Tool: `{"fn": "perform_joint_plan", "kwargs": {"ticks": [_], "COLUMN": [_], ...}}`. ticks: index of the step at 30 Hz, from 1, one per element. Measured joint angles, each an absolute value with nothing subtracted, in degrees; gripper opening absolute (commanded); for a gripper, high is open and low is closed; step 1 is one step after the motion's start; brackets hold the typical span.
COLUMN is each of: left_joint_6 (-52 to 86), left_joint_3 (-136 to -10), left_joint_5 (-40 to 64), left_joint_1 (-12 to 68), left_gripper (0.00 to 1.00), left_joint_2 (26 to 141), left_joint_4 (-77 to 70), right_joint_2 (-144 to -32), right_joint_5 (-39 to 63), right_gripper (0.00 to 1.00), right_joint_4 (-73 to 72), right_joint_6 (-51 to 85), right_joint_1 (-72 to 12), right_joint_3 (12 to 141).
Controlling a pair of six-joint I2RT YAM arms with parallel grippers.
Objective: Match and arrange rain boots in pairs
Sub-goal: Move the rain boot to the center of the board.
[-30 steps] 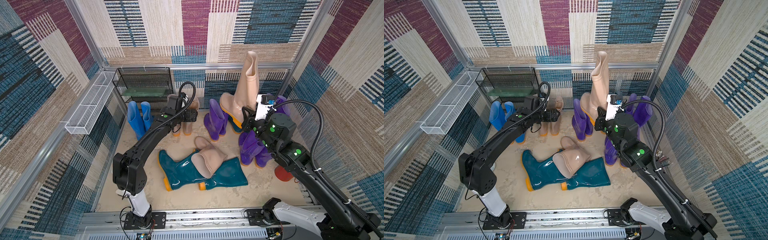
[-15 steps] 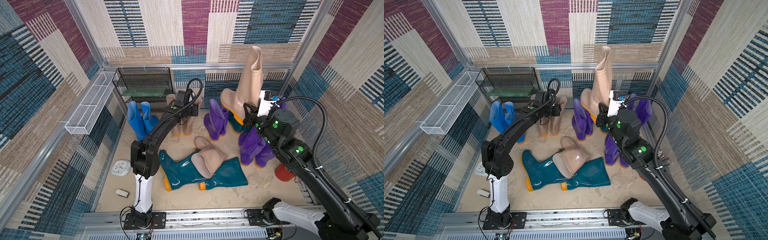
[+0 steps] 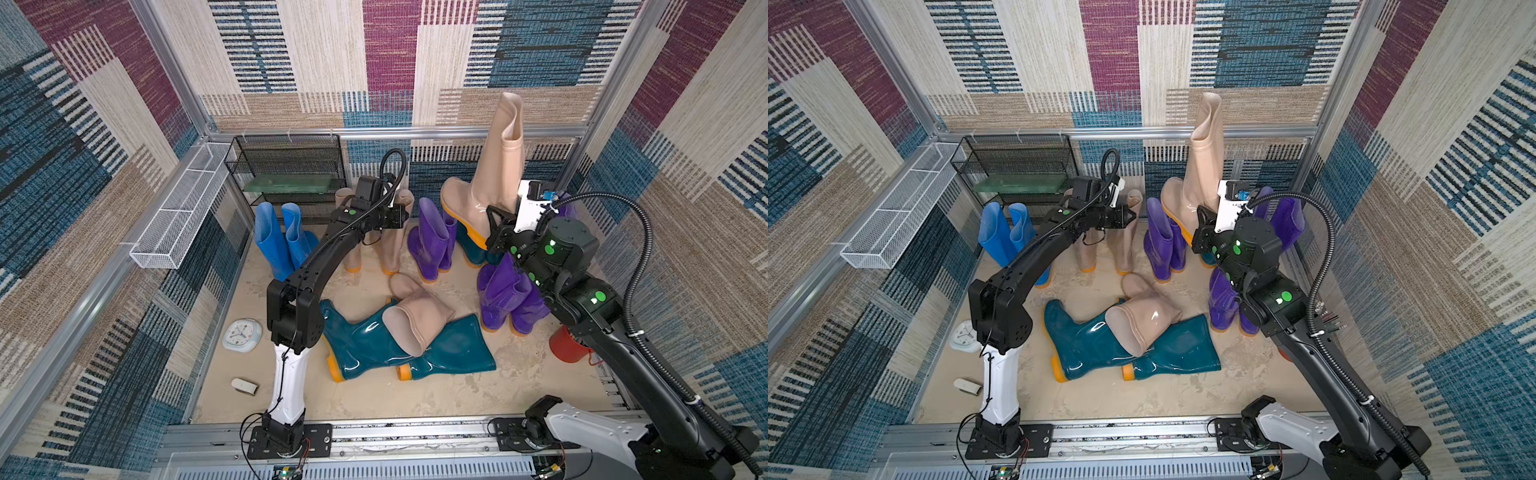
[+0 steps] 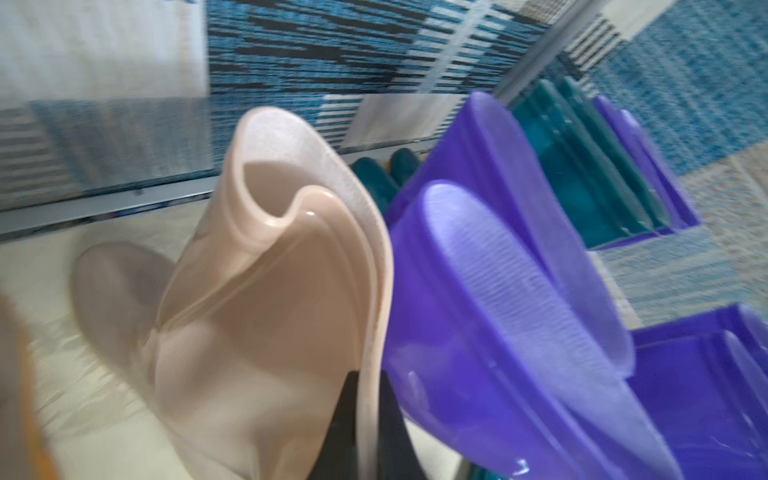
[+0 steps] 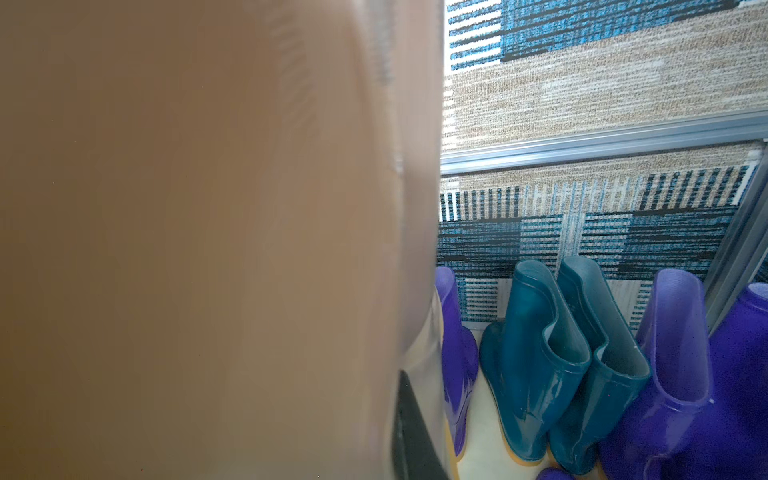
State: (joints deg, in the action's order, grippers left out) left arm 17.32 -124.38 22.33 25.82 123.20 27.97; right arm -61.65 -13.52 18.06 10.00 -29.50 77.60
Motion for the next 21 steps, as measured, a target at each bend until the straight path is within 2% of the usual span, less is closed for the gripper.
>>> {"fn": "perform_joint_plan", "kwargs": {"ticks": [5,10,11,12,13,15,18,21], "left_joint_6": [15.6,13.9,13.8,13.8,13.8,14.0,14.6,14.4], "left_joint_3": [-123.4,-112.1,-109.3,-106.9,-105.0,-102.0,-99.5,-99.0], "left_joint_5": [27.8,33.0,33.4,33.5,33.8,34.7,34.1,31.1], "left_joint_1": [27.3,27.2,27.0,26.5,25.9,24.3,21.8,21.1], "left_gripper": [0.00,0.00,0.21,0.35,0.40,0.64,0.82,0.86], "left_joint_2": [124.1,119.6,118.1,116.6,115.5,113.2,109.8,105.7], "left_joint_4": [24.3,17.4,15.6,14.3,13.2,12.0,11.8,12.8], "right_joint_2": [-60.8,-60.1,-60.1,-60.1,-60.1,-60.1,-60.1,-60.1], "right_joint_5": [-13.5,-13.5,-13.4,-13.1,-13.0,-12.5,-11.8,-11.3], "right_gripper": [0.00,0.00,0.00,0.00,0.00,0.00,0.00,0.00], "right_joint_4": [18.1,18.1,18.1,18.1,18.2,18.2,18.2,18.2], "right_joint_6": [10.0,10.0,10.0,10.0,10.0,10.1,10.4,10.6], "right_joint_1": [-29.2,-29.0,-29.0,-29.0,-29.0,-29.0,-29.1,-29.5], "right_joint_3": [77.6,77.6,77.6,77.6,77.6,77.6,77.6,77.5]}}
